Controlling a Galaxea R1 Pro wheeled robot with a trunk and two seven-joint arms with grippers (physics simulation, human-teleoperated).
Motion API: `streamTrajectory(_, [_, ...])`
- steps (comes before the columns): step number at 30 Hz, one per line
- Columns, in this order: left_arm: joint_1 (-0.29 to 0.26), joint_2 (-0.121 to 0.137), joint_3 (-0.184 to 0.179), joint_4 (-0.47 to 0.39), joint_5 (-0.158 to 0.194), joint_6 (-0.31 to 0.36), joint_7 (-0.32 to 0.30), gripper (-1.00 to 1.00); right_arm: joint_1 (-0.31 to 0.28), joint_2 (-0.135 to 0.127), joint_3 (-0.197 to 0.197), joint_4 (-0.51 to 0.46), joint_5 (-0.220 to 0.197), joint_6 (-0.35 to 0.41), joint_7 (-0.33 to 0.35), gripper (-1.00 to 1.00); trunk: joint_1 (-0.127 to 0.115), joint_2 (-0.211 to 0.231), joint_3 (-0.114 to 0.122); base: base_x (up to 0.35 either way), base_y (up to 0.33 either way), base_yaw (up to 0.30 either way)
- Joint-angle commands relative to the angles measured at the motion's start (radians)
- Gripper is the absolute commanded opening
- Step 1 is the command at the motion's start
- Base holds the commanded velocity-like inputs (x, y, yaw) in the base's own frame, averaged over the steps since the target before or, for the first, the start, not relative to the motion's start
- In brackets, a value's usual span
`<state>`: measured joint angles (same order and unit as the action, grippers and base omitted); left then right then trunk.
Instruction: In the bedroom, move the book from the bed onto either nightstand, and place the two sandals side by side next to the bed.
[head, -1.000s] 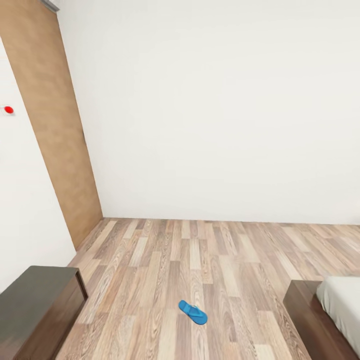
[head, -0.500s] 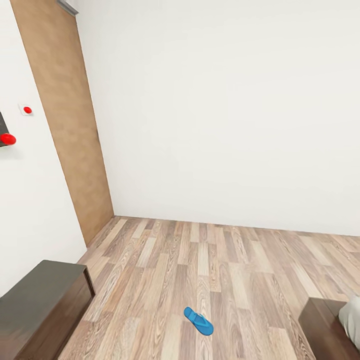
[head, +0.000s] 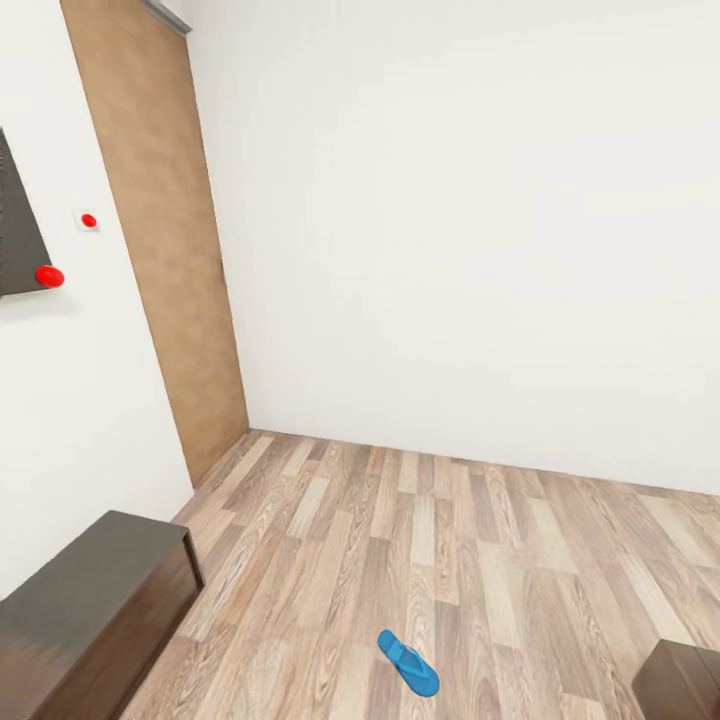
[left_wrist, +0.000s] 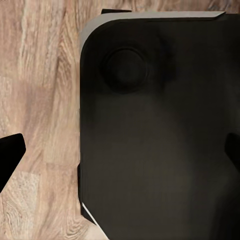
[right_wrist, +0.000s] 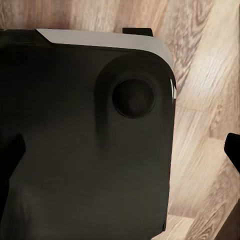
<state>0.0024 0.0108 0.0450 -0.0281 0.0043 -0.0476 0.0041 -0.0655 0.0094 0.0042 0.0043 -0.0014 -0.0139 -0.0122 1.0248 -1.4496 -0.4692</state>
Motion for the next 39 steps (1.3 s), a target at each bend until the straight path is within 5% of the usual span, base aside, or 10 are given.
streamTrajectory(1, [0.000, 0.000, 0.004, -0.001, 0.000, -0.003, 0.000, 1.00, 0.000, 0.000, 0.000, 0.000, 0.000, -0.001, -0.001, 1.00, 0.000, 0.000, -0.001, 0.128, -0.116, 0.177])
streamTrajectory(39, [0.000, 0.002, 0.004, -0.001, 0.000, -0.009, 0.001, 1.00, 0.000, -0.001, -0.001, -0.009, 0.000, -0.001, 0.000, 1.00, 0.000, 0.000, -0.001, 0.088, -0.107, 0.144])
